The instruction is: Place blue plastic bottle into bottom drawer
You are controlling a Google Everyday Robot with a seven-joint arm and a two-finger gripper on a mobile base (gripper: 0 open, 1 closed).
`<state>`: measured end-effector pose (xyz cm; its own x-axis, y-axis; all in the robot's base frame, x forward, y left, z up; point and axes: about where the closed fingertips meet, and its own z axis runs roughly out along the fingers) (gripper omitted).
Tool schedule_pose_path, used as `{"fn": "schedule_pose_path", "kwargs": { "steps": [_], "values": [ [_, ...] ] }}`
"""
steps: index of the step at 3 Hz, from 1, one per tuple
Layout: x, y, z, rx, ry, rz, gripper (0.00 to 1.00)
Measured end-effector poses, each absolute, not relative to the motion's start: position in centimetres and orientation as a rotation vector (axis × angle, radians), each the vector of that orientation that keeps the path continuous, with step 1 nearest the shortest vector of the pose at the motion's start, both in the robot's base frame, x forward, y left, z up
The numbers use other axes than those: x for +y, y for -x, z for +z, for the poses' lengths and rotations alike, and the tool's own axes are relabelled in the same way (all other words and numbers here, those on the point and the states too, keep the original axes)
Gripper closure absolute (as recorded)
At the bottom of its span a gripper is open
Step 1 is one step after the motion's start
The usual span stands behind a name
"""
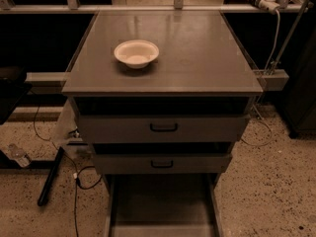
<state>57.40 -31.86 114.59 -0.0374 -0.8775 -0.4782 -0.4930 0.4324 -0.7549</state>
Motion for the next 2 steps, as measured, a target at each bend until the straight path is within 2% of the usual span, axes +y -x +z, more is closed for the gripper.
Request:
{"fn": "schedule_pose_path", "kwargs": {
  "steps": [1, 2],
  "values": [
    [-29.4, -56.2, 113.0, 1.667, 1.244, -0.422, 1.00],
    [-25.6, -51.6, 111.5, 1.662, 1.244, -0.337, 1.00]
  ]
}}
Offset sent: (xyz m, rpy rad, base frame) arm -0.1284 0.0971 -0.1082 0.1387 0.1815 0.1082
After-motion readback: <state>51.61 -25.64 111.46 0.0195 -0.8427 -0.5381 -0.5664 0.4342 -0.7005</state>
